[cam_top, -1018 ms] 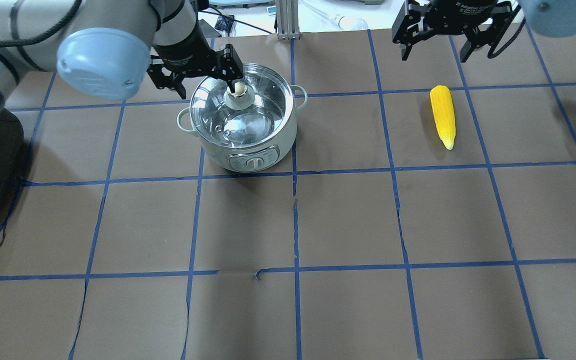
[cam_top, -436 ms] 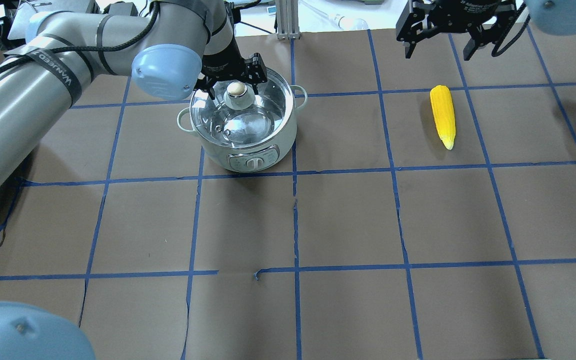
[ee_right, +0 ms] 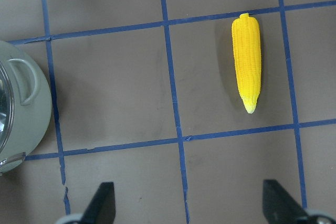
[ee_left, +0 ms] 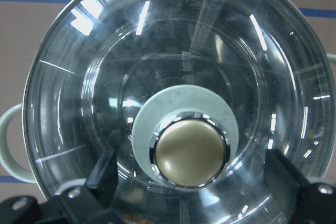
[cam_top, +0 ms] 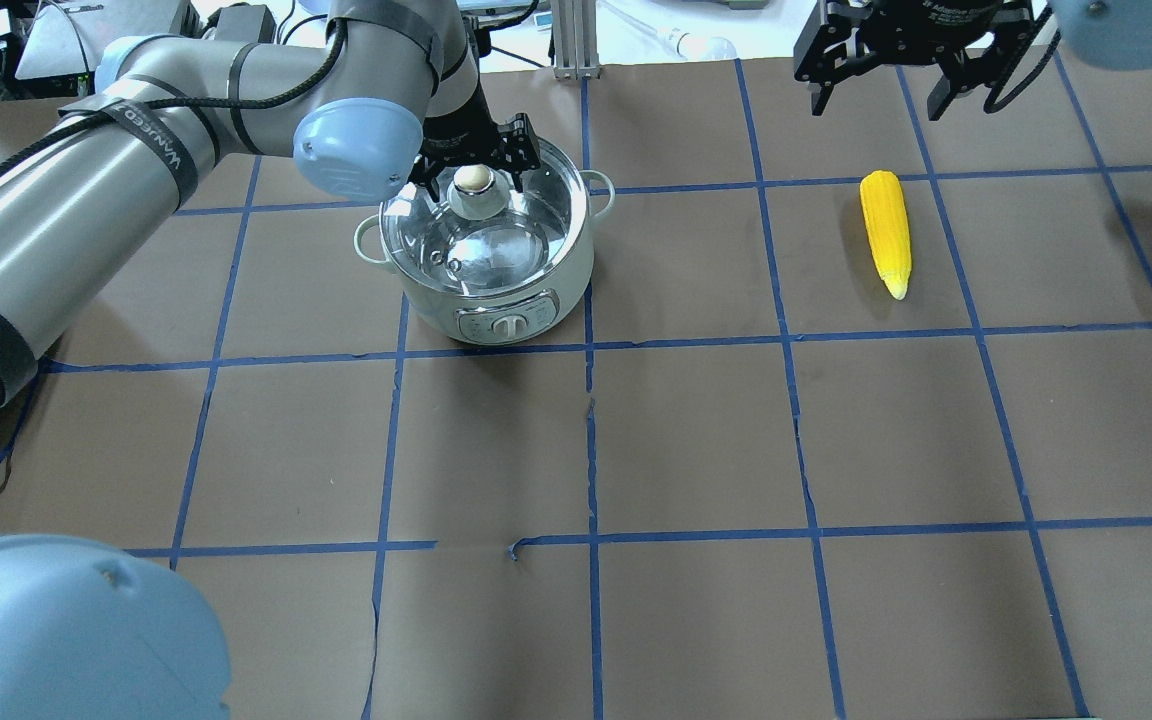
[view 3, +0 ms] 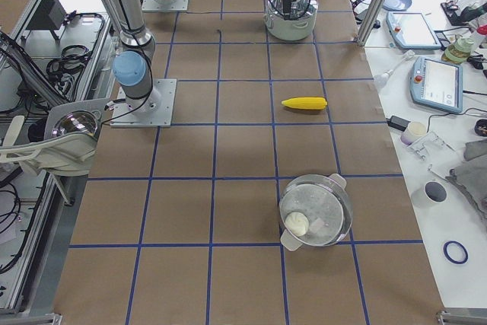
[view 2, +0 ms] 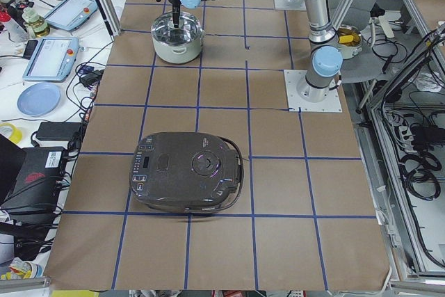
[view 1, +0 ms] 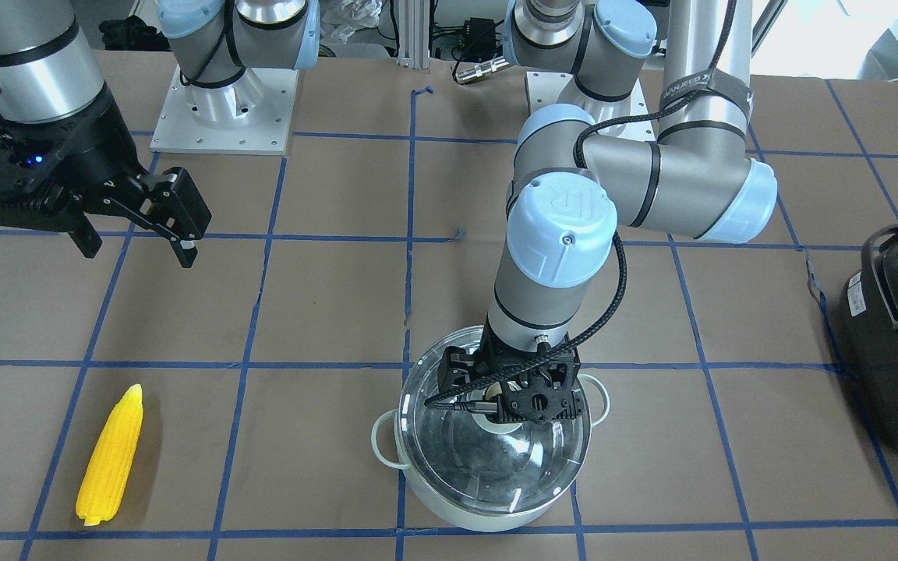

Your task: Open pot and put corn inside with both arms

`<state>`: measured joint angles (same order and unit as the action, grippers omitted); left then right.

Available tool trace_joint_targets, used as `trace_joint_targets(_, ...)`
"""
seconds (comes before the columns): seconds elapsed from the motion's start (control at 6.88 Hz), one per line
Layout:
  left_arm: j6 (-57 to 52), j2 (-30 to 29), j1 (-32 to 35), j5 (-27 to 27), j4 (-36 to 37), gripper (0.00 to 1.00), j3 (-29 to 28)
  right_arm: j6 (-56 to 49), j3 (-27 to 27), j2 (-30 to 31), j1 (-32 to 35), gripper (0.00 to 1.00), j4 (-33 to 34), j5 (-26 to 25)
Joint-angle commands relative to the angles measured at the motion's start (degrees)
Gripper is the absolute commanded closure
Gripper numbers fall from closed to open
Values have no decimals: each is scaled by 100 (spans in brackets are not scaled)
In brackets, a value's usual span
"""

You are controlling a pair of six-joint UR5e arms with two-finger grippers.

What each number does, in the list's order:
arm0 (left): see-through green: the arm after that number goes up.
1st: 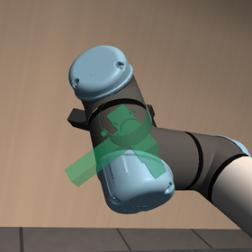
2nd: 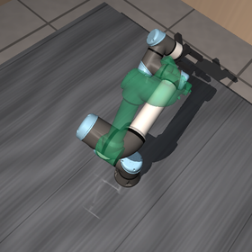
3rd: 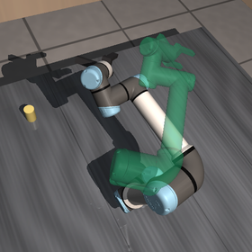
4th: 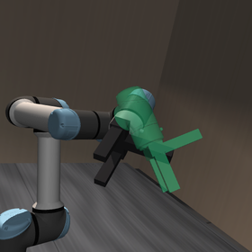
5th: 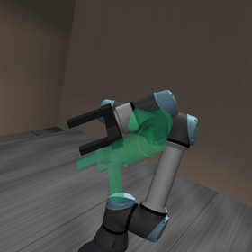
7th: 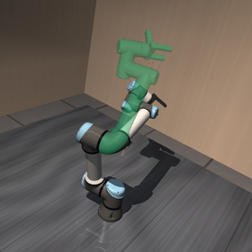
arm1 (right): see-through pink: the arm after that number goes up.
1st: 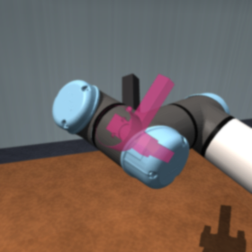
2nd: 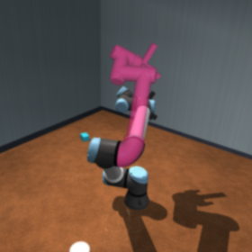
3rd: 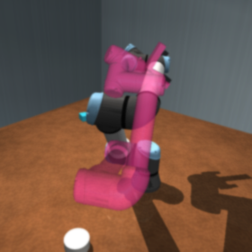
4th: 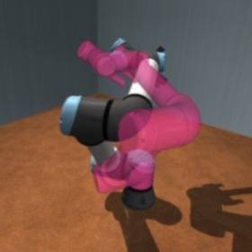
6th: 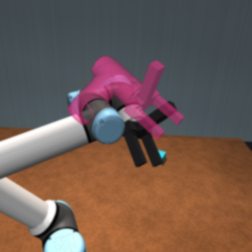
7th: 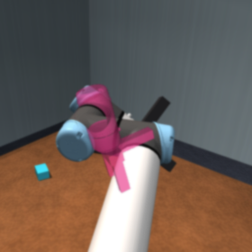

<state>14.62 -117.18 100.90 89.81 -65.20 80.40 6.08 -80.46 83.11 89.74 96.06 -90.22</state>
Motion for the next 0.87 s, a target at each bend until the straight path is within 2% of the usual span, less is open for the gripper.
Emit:
trace_joint_targets(0.0,40,-16,9,1,7,33,-7,7,4,-5,-1,0,27,22)
trace_joint_targets(0.15,58,19,18,1,7,48,-16,7,4,-5,-9,0,27,13)
trace_joint_targets(0.44,93,37,18,-7,24,64,-33,-2,4,-5,-9,0,27,-31)
trace_joint_targets(0.58,76,72,18,-8,25,77,-42,-80,12,30,-18,0,-34,-144)
trace_joint_targets(0.73,67,133,18,-16,25,84,-59,-81,21,56,-1,0,-61,-345)
